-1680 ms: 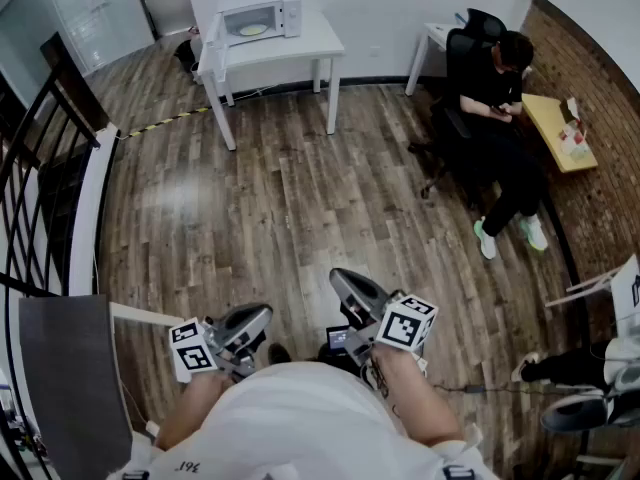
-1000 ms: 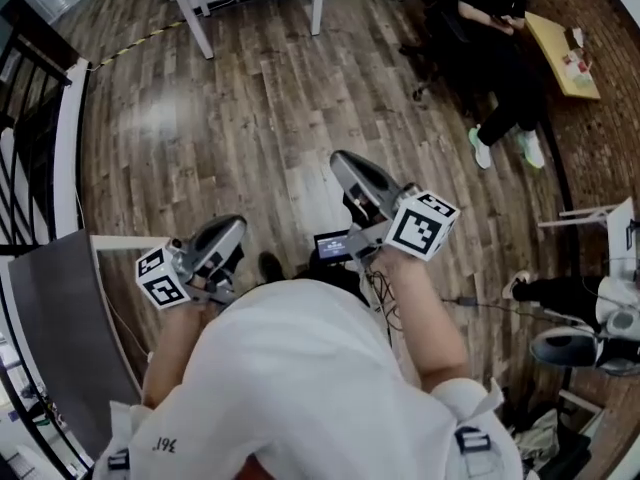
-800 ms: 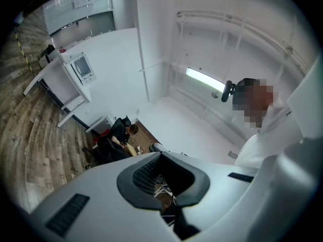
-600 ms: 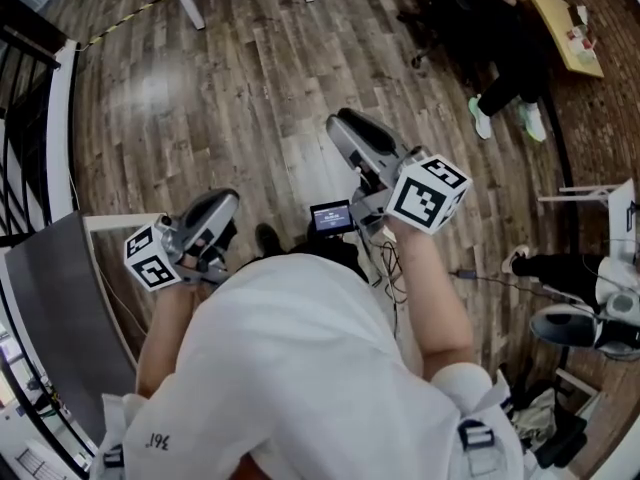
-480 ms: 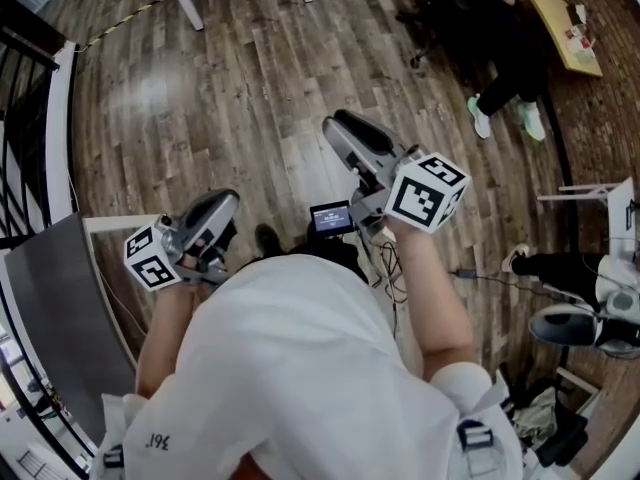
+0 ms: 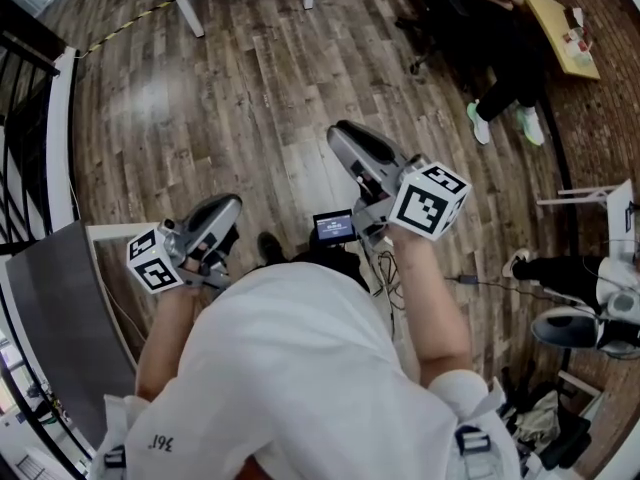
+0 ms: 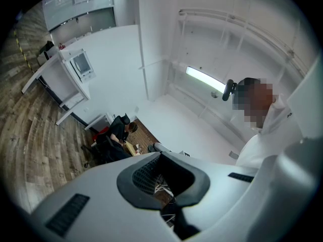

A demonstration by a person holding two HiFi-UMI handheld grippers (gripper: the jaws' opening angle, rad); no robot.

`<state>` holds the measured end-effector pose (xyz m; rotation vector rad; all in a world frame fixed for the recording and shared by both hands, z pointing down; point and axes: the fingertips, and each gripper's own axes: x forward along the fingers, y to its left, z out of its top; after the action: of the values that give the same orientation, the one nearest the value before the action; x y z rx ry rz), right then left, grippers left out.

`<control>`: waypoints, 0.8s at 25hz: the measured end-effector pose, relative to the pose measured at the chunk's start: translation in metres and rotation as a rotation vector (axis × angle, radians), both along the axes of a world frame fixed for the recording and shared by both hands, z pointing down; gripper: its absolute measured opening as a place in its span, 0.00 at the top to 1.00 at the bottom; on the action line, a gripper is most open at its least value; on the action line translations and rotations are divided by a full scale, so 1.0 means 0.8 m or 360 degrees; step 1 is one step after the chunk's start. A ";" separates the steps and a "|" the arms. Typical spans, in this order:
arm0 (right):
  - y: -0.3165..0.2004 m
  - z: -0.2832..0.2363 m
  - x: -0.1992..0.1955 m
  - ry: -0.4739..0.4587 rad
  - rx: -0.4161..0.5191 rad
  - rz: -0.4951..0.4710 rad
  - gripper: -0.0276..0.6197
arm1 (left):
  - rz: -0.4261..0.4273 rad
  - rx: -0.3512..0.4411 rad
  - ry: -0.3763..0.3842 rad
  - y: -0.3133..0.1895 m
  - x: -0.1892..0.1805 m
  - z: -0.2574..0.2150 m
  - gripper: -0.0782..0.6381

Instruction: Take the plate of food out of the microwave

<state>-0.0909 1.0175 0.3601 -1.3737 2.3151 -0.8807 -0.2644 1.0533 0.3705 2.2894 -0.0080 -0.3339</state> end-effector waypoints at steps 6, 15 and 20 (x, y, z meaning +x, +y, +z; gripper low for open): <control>0.010 0.008 -0.002 -0.0112 -0.0025 0.0043 0.81 | 0.0007 -0.0027 0.0004 0.002 -0.004 0.006 0.88; 0.005 0.007 -0.019 -0.0229 -0.0033 0.0045 0.81 | 0.0002 -0.0030 0.0005 -0.001 -0.021 0.003 0.88; -0.005 0.006 -0.037 -0.0213 -0.0048 0.0016 0.81 | 0.0001 -0.0035 0.0004 -0.012 -0.033 -0.001 0.88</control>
<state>-0.1209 1.0134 0.3646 -1.2958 2.2015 -0.9773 -0.2910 1.0435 0.3695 2.2673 -0.0093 -0.3348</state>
